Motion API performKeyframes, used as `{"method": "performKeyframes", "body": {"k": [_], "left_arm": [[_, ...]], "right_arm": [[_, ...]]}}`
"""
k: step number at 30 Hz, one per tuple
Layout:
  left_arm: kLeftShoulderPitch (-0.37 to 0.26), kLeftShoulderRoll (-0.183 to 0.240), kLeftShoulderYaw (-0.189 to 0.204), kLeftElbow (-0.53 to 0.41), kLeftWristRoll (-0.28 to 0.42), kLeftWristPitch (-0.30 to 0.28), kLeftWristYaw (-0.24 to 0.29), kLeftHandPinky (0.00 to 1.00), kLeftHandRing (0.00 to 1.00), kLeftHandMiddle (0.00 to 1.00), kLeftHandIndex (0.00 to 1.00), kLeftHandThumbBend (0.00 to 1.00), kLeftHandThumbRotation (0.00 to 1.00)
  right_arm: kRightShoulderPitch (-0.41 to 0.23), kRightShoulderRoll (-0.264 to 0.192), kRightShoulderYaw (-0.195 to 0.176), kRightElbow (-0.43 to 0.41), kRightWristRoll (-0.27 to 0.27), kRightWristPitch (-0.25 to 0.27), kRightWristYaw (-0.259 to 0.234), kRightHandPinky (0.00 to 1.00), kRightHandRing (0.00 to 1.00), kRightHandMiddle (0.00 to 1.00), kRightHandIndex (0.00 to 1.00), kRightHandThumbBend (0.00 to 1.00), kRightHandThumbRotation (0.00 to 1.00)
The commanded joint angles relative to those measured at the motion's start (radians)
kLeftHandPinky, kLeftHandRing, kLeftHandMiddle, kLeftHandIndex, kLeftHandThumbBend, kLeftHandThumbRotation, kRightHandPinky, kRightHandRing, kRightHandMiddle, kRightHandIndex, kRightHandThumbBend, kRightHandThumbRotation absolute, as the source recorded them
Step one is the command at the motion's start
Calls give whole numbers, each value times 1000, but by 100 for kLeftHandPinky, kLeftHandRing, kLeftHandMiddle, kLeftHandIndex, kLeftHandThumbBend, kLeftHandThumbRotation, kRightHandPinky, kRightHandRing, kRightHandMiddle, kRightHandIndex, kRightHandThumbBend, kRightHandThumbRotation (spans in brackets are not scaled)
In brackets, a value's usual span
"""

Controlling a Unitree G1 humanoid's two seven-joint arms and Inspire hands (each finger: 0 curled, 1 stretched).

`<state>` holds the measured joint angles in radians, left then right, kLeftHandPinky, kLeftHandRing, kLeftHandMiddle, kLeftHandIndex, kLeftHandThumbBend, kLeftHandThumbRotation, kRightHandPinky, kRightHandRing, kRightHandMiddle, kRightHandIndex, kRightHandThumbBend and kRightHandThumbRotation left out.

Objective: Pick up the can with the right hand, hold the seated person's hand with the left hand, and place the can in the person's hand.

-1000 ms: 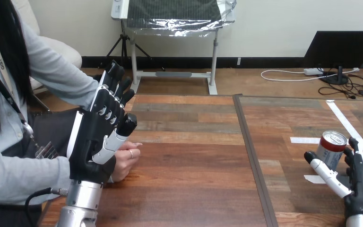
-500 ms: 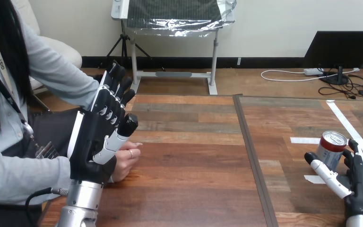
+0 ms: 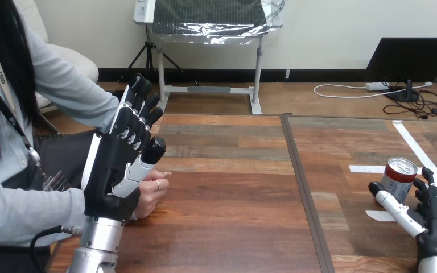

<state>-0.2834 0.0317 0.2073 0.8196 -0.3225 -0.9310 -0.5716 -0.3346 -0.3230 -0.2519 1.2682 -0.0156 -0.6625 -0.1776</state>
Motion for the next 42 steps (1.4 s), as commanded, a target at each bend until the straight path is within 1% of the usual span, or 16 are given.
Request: {"method": "performKeyframes", "body": {"k": [1,6,13,19,24,29,38,42], "left_arm": [[-35,16,-8,-49,-6,-8,-10,92,95,97,97,100,61],[-35,15,-5,-46,-2,-16,-5,92,95,97,97,100,60],[-34,17,-4,-46,-8,-11,-12,91,95,97,97,100,60],[-33,18,-3,-48,-2,-14,-3,91,94,96,96,100,60],[-34,21,-2,-46,-19,-11,-25,92,95,96,96,100,60],[-34,22,0,-44,-24,-10,-33,92,95,97,97,100,59],[-30,24,-1,-50,-19,-9,-26,92,95,97,96,100,60],[-31,25,-1,-48,-17,-14,-24,92,95,97,96,100,60]], "right_arm": [[-61,-20,-2,15,1,24,1,96,95,93,97,100,45],[-69,-25,5,17,-10,38,-14,96,94,92,96,100,46],[-75,-27,2,18,-9,46,-13,96,94,92,96,100,44],[-80,-29,4,19,-12,50,-22,95,93,92,96,100,43],[-84,-26,-6,19,1,49,-8,94,94,92,96,100,44],[-87,-28,-4,21,-1,53,-9,94,94,92,96,100,45],[-96,-33,-1,23,-5,59,-12,93,94,92,96,100,47],[-103,-34,-7,22,4,63,0,93,94,92,96,100,46]]}}
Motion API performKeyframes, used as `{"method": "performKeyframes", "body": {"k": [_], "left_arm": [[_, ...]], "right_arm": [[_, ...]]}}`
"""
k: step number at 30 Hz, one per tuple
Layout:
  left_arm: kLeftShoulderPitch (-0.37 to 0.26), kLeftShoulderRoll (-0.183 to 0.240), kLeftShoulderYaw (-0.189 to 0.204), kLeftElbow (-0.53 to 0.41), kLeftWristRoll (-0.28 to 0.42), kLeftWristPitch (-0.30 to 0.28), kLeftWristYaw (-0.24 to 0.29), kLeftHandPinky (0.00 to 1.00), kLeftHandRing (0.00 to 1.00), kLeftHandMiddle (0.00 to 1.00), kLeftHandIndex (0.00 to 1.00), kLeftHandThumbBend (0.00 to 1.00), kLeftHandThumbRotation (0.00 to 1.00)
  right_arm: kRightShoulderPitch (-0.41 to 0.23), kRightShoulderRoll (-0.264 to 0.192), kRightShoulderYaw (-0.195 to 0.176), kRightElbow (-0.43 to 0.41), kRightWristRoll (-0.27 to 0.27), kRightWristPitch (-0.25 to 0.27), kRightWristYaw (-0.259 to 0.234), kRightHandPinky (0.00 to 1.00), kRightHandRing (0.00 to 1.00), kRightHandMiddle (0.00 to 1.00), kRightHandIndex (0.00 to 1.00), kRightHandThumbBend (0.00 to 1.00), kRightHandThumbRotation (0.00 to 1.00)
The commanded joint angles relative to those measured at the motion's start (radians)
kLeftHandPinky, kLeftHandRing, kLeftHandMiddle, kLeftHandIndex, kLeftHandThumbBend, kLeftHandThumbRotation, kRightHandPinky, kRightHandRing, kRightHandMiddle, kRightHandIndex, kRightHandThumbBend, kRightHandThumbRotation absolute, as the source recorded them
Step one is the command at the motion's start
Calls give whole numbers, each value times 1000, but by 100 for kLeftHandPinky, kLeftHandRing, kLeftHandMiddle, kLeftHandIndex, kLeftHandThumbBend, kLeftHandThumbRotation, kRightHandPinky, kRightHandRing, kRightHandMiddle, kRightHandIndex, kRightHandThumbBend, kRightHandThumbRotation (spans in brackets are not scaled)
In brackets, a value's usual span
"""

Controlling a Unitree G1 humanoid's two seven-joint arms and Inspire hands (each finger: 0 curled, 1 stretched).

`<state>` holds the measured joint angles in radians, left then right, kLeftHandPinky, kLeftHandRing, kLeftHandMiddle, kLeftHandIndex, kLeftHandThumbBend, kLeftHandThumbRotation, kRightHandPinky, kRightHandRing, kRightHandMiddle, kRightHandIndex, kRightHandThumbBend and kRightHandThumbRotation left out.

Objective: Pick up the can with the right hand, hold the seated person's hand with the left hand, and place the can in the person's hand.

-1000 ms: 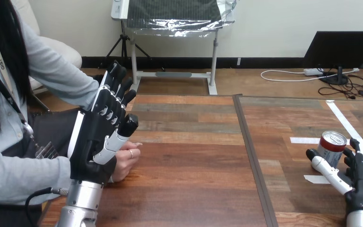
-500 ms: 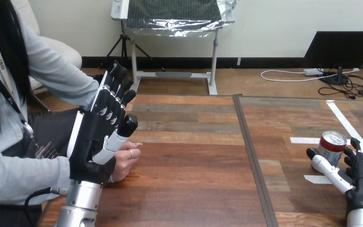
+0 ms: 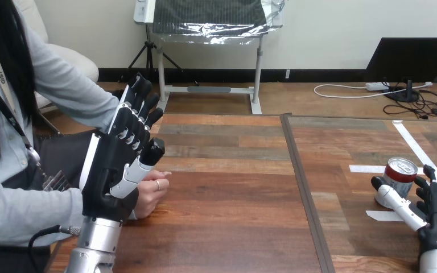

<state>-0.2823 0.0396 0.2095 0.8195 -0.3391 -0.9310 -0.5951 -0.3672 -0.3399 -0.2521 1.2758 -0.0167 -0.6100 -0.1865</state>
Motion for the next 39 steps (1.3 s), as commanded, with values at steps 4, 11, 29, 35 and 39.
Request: {"method": "performKeyframes", "body": {"k": [4,11,29,35,39], "left_arm": [[-31,16,-3,-52,-1,-11,0,92,95,97,96,100,60],[-31,16,-4,-51,-3,-11,-3,92,95,97,97,100,60],[-26,12,-10,-67,9,-10,15,91,94,96,96,100,60],[-26,11,-11,-70,5,-9,13,91,94,96,96,100,60],[-27,10,-12,-71,-2,-9,6,91,94,96,96,100,60]], "right_arm": [[-77,-23,3,14,-8,15,-6,93,93,92,96,100,46],[-90,-27,4,13,-9,18,-5,92,93,92,96,100,46],[-131,-31,-4,18,-1,45,-15,85,89,89,93,100,35],[-146,-29,-10,19,9,69,-20,80,87,87,91,100,28],[-158,-25,-23,19,27,85,-7,78,85,86,89,100,23]]}}
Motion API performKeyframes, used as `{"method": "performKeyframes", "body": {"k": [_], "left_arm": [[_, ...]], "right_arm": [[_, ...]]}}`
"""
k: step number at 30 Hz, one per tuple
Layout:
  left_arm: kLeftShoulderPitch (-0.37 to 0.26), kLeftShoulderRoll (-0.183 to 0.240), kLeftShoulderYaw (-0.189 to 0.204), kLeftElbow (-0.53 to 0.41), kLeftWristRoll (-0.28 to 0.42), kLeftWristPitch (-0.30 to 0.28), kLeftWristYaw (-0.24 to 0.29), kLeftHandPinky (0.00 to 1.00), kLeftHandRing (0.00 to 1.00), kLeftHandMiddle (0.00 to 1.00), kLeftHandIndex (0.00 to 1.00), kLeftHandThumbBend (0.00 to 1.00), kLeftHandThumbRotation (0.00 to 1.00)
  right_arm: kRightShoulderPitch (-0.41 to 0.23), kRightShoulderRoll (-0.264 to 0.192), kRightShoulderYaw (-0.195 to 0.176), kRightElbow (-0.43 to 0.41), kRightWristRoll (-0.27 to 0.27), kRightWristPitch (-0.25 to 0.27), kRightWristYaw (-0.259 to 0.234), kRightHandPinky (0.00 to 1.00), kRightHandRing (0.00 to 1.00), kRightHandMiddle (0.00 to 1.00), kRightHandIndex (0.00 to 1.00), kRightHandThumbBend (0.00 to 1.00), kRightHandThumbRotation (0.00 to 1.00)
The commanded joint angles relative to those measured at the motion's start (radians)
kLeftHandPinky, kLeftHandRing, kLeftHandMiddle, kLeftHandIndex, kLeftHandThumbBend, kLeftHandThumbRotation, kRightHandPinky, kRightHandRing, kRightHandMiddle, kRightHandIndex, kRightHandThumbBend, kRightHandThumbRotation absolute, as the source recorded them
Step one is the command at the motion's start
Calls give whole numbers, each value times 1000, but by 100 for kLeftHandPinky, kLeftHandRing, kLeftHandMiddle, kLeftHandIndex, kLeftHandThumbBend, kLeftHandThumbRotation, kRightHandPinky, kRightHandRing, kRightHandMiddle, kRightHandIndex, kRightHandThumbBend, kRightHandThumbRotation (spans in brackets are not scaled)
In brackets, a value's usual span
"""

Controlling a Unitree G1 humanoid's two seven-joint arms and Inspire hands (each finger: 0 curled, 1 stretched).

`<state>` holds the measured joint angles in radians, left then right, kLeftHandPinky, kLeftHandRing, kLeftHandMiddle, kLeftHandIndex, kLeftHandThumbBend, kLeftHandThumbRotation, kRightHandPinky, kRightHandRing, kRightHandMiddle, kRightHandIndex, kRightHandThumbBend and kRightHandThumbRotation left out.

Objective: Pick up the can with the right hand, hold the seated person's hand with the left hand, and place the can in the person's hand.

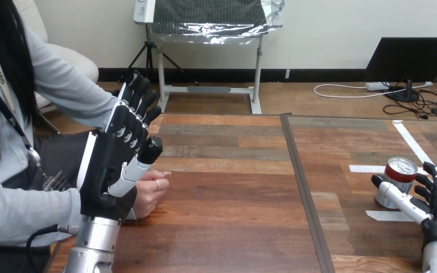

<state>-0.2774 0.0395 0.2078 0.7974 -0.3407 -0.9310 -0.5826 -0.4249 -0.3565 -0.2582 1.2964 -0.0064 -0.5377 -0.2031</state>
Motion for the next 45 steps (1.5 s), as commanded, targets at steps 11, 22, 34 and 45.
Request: {"method": "performKeyframes", "body": {"k": [11,22,34,45], "left_arm": [[-23,6,-12,-69,-12,9,-12,91,94,96,96,100,59],[-6,0,-13,-106,-25,36,-20,93,96,97,96,100,56],[0,-3,-11,-110,-6,23,-5,93,96,97,96,100,57],[-2,-3,-13,-103,-8,12,-12,92,95,97,96,100,59]], "right_arm": [[-119,-9,-16,3,10,54,-3,73,80,82,85,99,13],[-136,-11,-17,7,7,89,-6,70,77,79,82,97,7],[-149,-10,-25,7,9,109,-34,46,54,66,72,96,1],[-158,-10,-31,6,13,115,-37,41,47,57,64,91,0]]}}
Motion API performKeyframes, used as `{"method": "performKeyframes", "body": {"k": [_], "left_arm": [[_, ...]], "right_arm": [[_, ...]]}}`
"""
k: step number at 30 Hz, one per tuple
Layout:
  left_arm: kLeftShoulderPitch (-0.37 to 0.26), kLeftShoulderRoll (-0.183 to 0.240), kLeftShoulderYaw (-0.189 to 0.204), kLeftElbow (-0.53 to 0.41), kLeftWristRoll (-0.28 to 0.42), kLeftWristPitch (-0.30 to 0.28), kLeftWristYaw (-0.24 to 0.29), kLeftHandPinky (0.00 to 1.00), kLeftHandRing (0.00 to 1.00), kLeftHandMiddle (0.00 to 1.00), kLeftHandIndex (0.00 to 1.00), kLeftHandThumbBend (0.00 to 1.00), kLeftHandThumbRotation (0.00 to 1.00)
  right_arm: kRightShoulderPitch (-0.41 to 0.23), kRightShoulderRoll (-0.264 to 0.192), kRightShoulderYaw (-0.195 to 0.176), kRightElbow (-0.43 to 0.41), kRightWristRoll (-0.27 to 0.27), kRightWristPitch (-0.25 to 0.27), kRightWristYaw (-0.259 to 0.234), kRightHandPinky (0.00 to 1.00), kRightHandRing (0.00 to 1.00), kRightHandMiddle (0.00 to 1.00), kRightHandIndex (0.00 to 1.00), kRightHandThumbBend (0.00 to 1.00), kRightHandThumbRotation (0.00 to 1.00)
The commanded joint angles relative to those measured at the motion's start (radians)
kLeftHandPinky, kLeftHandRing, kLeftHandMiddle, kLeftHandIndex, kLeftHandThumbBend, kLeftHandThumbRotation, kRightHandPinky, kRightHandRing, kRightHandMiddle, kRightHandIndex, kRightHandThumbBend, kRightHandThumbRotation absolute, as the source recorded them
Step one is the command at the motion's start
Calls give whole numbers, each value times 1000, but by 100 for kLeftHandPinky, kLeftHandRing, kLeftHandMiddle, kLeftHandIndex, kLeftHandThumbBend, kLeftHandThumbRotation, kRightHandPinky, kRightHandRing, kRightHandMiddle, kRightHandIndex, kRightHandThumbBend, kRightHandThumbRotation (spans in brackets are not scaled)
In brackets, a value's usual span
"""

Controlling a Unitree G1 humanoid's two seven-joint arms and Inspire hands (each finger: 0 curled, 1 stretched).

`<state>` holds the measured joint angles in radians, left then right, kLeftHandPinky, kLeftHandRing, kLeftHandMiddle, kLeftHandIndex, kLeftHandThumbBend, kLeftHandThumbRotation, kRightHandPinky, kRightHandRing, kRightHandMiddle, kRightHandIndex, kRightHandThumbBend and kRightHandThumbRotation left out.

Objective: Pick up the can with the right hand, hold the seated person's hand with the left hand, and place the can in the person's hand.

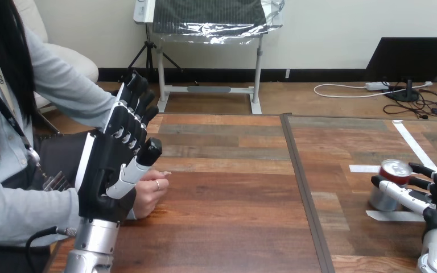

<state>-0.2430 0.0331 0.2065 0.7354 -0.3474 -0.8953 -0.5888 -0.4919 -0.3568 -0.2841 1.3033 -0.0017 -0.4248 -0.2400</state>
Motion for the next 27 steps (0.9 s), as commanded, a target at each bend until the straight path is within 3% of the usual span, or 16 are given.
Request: {"method": "performKeyframes", "body": {"k": [1,27], "left_arm": [[-36,3,-12,-41,-2,-24,-7,92,95,97,96,100,59],[-42,-1,-12,-16,12,-42,4,90,94,96,96,100,61]], "right_arm": [[-91,-10,-6,-1,8,4,-1,40,46,56,62,89,0],[-95,-15,-11,-14,13,-25,-9,32,39,45,50,84,0]]}}
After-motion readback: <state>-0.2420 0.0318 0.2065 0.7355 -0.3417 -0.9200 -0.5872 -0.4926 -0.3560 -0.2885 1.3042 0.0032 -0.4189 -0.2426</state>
